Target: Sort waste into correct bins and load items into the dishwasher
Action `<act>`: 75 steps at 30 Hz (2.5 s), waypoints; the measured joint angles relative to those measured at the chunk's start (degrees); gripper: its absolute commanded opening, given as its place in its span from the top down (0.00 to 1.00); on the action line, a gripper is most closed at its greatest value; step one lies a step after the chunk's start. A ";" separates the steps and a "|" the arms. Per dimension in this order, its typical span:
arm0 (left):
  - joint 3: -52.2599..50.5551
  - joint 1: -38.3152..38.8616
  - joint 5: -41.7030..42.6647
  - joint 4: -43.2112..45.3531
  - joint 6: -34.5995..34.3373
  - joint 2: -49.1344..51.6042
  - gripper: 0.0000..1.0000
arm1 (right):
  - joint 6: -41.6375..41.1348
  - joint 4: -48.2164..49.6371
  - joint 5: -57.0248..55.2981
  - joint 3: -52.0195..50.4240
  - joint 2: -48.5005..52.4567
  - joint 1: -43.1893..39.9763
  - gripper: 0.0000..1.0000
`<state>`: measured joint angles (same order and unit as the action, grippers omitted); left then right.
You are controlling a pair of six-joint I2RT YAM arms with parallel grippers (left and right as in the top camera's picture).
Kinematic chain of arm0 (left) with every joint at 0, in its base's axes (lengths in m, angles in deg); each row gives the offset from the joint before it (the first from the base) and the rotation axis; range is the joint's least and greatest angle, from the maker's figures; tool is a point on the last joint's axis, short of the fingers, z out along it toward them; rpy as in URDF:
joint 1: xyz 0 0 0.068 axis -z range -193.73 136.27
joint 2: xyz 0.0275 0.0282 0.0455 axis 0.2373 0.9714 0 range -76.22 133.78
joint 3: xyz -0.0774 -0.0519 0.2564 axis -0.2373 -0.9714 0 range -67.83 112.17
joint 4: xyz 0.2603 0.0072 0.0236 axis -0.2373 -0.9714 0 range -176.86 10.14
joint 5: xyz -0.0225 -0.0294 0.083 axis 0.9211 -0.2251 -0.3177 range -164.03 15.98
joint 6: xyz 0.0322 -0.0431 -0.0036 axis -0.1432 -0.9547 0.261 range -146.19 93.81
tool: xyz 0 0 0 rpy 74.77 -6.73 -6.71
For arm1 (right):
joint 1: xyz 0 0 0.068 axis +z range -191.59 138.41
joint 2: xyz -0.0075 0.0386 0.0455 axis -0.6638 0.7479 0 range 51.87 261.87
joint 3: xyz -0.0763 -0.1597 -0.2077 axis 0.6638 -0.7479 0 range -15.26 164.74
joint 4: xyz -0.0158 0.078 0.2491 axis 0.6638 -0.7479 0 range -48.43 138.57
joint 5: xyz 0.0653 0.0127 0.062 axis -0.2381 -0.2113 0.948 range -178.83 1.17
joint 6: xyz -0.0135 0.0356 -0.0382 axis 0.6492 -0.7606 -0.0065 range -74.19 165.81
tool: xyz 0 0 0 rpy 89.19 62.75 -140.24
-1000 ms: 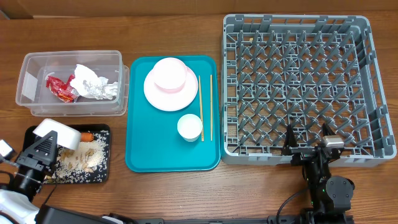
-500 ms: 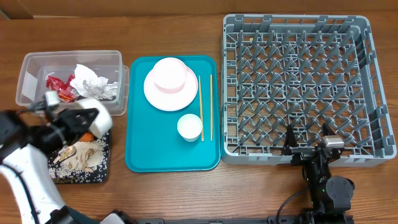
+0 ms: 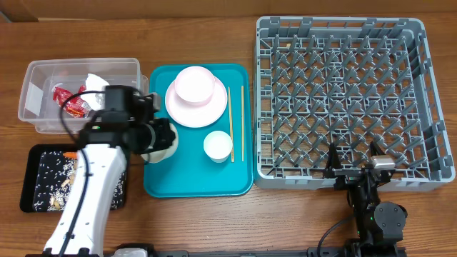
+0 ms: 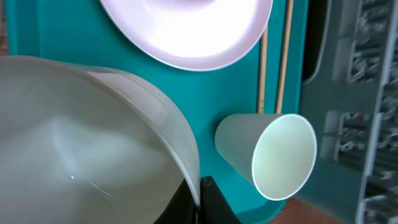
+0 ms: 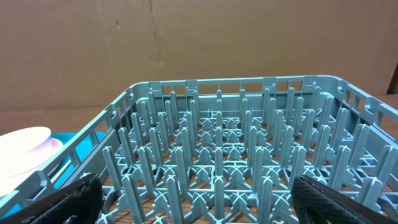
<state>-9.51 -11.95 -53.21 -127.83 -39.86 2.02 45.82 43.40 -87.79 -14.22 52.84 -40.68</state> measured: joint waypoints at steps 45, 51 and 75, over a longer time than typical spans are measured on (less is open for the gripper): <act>13.09 13.51 -14.16 -5.95 -5.77 10.93 0.20 | 0.02 0.00 0.00 0.00 0.00 0.00 0.00; 13.09 13.51 -11.26 -4.31 -5.77 10.93 0.20 | 0.00 0.00 0.02 0.00 0.00 0.00 0.00; 13.09 13.51 -9.44 -3.74 -6.16 10.93 0.05 | -20.39 -4.07 6.75 1.03 0.09 0.00 0.00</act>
<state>3.58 1.56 -62.65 -131.56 -46.02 12.94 25.43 39.33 -81.04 -13.20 52.93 -40.68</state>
